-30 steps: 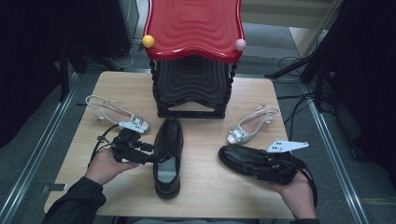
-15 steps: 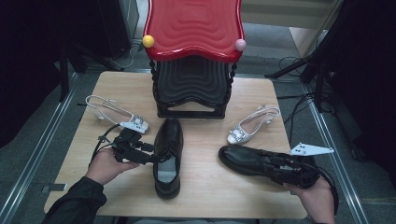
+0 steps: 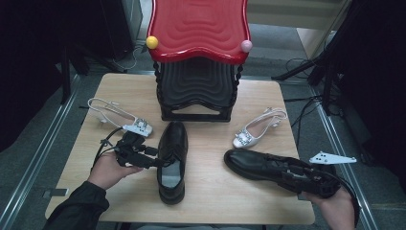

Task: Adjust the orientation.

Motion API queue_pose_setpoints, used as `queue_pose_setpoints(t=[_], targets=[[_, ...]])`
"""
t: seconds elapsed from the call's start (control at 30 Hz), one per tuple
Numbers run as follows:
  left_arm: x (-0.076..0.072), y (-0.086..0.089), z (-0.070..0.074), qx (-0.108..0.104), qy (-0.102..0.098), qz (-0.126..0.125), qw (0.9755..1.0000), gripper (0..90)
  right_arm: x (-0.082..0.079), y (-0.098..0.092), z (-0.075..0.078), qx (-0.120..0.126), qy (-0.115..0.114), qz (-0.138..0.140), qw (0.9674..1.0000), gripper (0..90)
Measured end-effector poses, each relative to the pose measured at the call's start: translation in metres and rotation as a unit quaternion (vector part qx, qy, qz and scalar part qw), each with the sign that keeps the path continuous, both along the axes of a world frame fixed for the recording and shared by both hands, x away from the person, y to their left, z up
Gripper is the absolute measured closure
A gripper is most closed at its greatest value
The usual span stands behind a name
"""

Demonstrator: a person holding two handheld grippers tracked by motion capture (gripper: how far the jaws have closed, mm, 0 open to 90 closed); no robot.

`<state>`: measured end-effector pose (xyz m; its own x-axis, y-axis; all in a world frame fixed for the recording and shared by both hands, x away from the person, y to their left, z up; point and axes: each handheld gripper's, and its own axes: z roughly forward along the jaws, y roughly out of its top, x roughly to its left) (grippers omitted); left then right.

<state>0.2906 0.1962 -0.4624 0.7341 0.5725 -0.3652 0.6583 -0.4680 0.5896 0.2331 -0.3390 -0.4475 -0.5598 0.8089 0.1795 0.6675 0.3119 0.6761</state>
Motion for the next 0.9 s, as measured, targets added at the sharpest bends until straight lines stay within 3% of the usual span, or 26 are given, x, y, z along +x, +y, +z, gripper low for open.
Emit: queue_pose_setpoints(t=[0.33, 0.5, 0.7, 0.9], targets=[[0.0, -0.001, 0.0, 0.003, -0.002, 0.003, 1.0, 36.7, 0.016, 0.018, -0.018, -0.009, 0.024, 0.036, 0.999, 56.5], [0.0, -0.002, -0.001, 0.002, -0.001, 0.004, 1.0, 36.7, 0.025, 0.02, -0.025, 0.005, 0.029, 0.048, 0.9984, 58.4], [0.0, 0.0, -0.001, 0.0, 0.002, 0.004, 1.0, 36.7, 0.027, 0.028, -0.025, -0.012, 0.021, 0.066, 0.9975, 61.3], [0.0, 0.0, -0.001, 0.002, 0.002, 0.003, 1.0, 36.6, 0.026, 0.028, -0.02, 0.03, 0.045, 0.085, 0.9949, 76.0]])
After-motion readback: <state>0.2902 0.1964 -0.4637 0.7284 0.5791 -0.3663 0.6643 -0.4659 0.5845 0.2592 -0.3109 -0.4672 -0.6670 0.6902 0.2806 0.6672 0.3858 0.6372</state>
